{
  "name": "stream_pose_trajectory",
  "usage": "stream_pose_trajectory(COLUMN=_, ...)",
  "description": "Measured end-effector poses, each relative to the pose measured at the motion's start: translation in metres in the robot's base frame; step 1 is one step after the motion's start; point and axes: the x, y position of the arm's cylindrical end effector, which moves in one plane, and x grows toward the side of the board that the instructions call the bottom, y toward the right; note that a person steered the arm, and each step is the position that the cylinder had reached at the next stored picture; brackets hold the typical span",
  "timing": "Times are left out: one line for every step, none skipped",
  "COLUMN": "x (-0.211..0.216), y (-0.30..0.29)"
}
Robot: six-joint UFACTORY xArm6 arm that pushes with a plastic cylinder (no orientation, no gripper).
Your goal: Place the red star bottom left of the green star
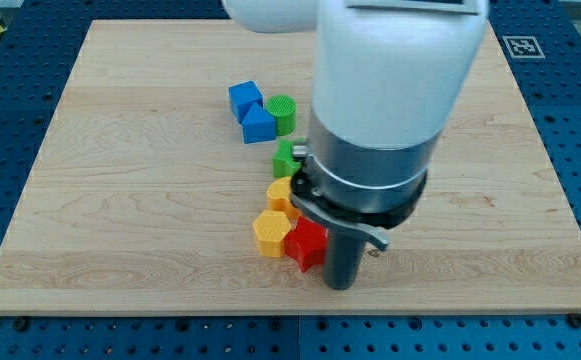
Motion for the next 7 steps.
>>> stream_pose_trajectory(x=-0.002, y=-0.012)
stream_pose_trajectory(x=-0.015, y=-0.012)
stream_pose_trajectory(x=-0.034, y=-0.012)
stream_pose_trajectory(x=-0.058, y=-0.012)
stream_pose_trajectory(x=-0.083, y=-0.012)
stream_pose_trajectory(x=-0.097, y=-0.012)
stream_pose_trajectory(x=-0.096, y=-0.012)
